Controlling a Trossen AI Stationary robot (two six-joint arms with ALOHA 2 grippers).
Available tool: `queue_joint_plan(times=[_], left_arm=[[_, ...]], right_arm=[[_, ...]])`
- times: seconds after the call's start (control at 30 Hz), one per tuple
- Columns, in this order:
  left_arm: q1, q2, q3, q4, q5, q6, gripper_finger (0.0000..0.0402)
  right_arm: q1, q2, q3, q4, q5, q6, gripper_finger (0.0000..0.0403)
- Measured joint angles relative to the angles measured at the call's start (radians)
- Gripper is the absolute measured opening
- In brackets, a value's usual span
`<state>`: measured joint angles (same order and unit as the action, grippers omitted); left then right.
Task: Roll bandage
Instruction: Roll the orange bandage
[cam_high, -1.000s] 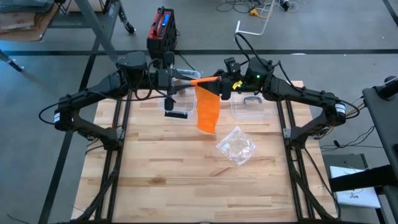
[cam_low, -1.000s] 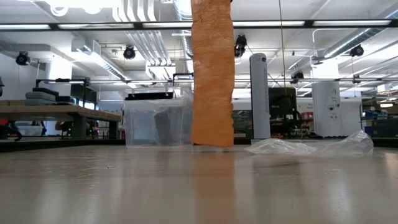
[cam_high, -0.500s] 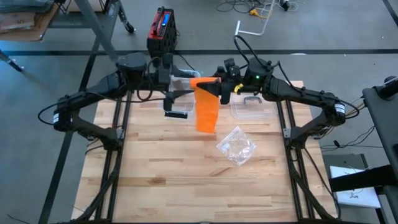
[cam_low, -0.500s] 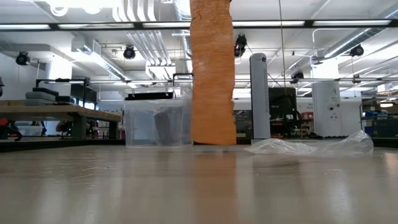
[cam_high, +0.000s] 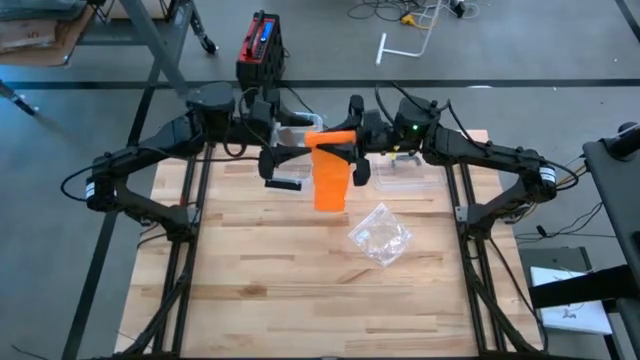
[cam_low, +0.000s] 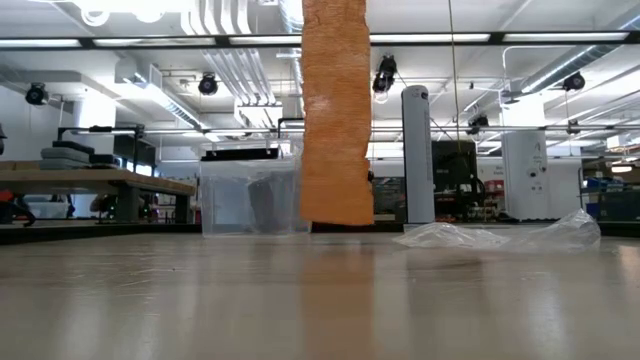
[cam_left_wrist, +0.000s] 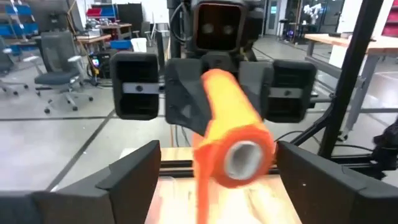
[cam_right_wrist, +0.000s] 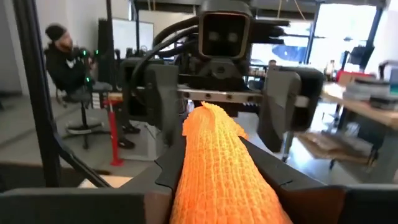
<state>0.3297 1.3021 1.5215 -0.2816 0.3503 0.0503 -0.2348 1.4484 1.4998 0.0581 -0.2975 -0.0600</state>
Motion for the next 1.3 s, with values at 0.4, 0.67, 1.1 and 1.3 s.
queue_joint_plan(times=[0.4, 0.67, 1.1, 1.3], left_arm=[[0.000, 0.033, 0.000, 0.055, 0.008, 0.164, 0.0214], [0.000, 0.030, 0.000, 0.054, 0.008, 0.230, 0.0091], [-0.016, 0.029, 0.000, 0.077, -0.060, 0.301, 0.0055], [-0.035, 0.032, 0.000, 0.079, -0.101, 0.360, 0.0053]], right_arm=[[0.013, -0.001, 0.000, -0.006, 0.011, -0.033, 0.0112], [0.013, -0.002, 0.000, -0.012, 0.010, 0.178, 0.0147], [0.012, -0.005, 0.001, -0.018, 0.033, 0.685, 0.0260], [0.012, -0.005, 0.001, -0.020, 0.044, 0.718, 0.0282]])
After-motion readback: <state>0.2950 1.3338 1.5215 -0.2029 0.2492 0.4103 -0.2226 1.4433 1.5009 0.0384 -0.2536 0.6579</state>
